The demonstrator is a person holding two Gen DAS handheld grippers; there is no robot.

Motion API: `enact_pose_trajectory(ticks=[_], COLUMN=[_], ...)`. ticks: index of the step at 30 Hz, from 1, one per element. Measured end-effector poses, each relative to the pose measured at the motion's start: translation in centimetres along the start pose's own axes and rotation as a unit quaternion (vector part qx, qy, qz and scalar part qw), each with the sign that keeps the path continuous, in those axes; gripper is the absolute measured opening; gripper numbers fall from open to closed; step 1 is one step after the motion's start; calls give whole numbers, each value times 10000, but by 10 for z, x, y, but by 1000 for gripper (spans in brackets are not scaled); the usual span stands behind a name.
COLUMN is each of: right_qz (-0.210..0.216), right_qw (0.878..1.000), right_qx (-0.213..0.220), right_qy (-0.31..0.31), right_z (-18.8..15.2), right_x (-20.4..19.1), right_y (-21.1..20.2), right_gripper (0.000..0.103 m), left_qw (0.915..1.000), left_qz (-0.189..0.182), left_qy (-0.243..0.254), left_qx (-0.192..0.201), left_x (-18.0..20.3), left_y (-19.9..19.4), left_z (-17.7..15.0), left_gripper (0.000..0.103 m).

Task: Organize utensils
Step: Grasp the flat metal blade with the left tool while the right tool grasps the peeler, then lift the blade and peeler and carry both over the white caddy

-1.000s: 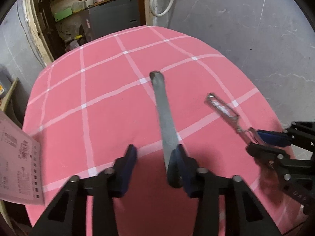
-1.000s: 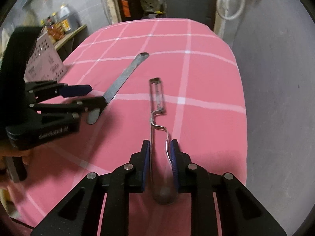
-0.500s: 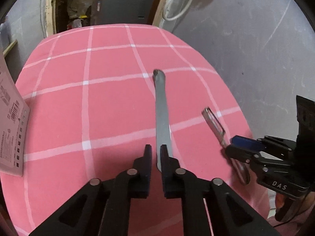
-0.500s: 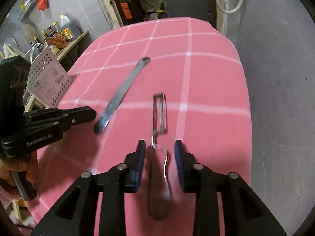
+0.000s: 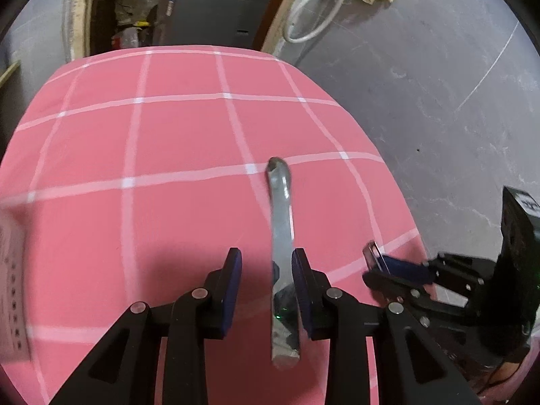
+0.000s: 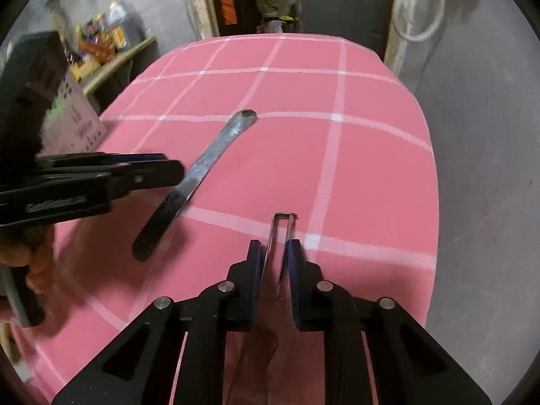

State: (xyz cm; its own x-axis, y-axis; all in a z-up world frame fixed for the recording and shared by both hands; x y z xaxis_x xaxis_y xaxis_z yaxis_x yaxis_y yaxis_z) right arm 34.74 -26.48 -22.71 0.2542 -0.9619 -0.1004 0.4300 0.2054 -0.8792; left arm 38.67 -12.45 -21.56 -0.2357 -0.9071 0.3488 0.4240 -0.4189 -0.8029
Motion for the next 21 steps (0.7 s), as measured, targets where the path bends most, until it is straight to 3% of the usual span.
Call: enact_pose_trajectory(ticks=[7,14,17,19,21], right_qz=[385,358,281,310,421], right_qw=[9985,9977,9978,9976,9967], right_qx=[-122,-355,-392,-365,-329], right_qy=[381,458,461,499,615], right_z=[-2,-1,0,-1,0], right_x=[13,14,10,9,12], right_y=[0,4,5,4,3], right_gripper=[13,14,14,11,11], left_qw=[9986,9961,9953,9961,9969], left_qz=[244,220,231,205,197], left_qy=[355,514,576,480,312], left_qx=[-309,-685,-748,-716,-690], left_x=[11,19,21,18,13], left_y=[27,41,43,40,38], left_z=[22,40,42,41,40], left_gripper=[32,32,27,16,15])
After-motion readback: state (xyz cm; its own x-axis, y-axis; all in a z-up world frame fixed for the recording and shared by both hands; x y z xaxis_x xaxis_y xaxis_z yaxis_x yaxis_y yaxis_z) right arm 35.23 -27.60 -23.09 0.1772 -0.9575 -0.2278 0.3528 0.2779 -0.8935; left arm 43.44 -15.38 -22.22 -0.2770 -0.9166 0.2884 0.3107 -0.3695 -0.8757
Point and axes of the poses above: each gripper's, at about its wrist camera, not at the fingertips, and y roughly the way its jaws point, x to its right, z to its top, the point moved 8 cm from there along y, roughly the way its jaws point, and after that the axes turned 1 degree about -y, right-handed, at the moved point
